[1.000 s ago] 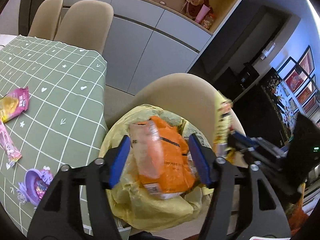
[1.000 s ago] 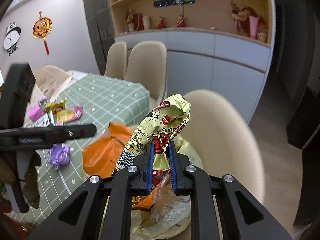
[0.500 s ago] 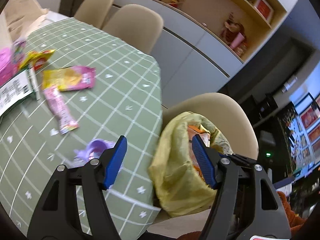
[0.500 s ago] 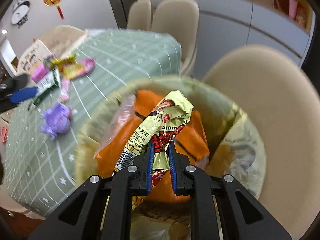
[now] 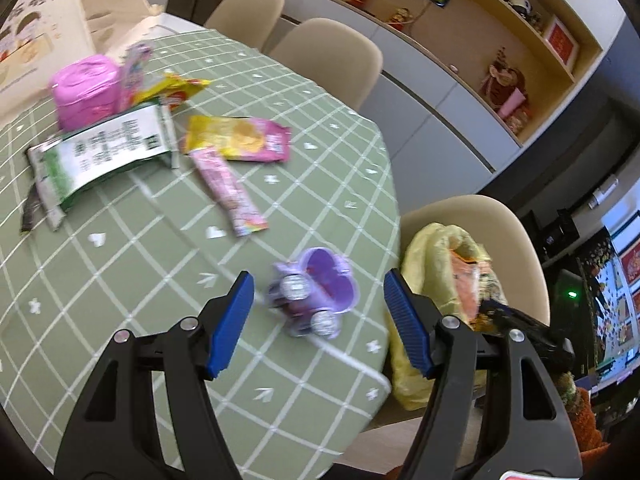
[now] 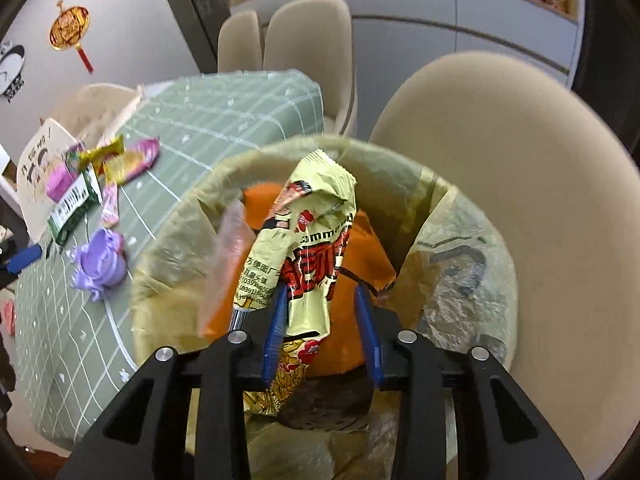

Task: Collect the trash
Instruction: 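Open the left gripper over the bag while the right gripper releases the snack packet inside, then move both grippers back over the table toward the pink box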

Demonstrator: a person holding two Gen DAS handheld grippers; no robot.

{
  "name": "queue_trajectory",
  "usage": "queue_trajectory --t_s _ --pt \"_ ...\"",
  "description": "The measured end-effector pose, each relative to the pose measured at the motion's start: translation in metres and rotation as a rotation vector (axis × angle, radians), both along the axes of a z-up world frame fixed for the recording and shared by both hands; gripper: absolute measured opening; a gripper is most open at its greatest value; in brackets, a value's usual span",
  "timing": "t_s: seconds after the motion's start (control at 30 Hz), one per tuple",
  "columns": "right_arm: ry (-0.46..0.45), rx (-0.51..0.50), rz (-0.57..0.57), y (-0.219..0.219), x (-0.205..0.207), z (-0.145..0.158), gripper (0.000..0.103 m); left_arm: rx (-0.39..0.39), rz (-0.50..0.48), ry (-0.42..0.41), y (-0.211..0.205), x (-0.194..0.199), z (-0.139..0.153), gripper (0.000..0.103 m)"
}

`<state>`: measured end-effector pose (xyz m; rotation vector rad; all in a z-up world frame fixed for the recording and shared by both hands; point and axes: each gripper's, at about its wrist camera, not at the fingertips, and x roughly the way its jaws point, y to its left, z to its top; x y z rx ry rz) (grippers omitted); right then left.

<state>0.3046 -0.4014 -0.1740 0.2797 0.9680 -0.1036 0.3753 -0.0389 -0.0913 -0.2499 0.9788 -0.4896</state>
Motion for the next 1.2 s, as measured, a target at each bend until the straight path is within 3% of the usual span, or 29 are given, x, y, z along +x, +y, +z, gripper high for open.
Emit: queue_trajectory --t_s 0.1,0.23,0.33,0.53,0.63,0.8,1.07,1.2 --pt "-0.024 -0.048 -0.044 0.006 -0.009 0.012 0.033 -0.001 0.034 0.006 0.023 0.002 -0.003 0.064" --pt "0.074 -0.096 -0.083 0.013 -0.010 0.010 0.034 -0.009 0.062 0.025 0.054 0.006 -0.008 0.065" --pt "0.079 -0.091 -0.103 0.017 -0.021 0.011 0.038 -0.012 0.068 0.029 0.072 0.007 -0.009 0.065" --pt "0.090 -0.119 -0.137 0.028 -0.043 0.019 0.038 -0.036 0.085 0.074 0.097 0.005 -0.022 0.065" --pt "0.126 -0.183 -0.130 0.036 -0.051 0.021 0.039 -0.042 0.084 0.084 0.104 0.004 -0.027 0.065" --pt "0.146 -0.211 -0.131 0.046 -0.067 0.017 0.045 -0.058 0.086 0.096 0.112 0.008 -0.031 0.065" --pt "-0.017 -0.144 -0.162 0.048 -0.073 0.056 0.045 -0.051 0.050 0.088 0.106 0.013 -0.028 0.065" --pt "0.026 -0.090 -0.183 0.039 -0.051 0.065 0.045 -0.036 0.036 0.088 0.103 0.012 -0.027 0.065"
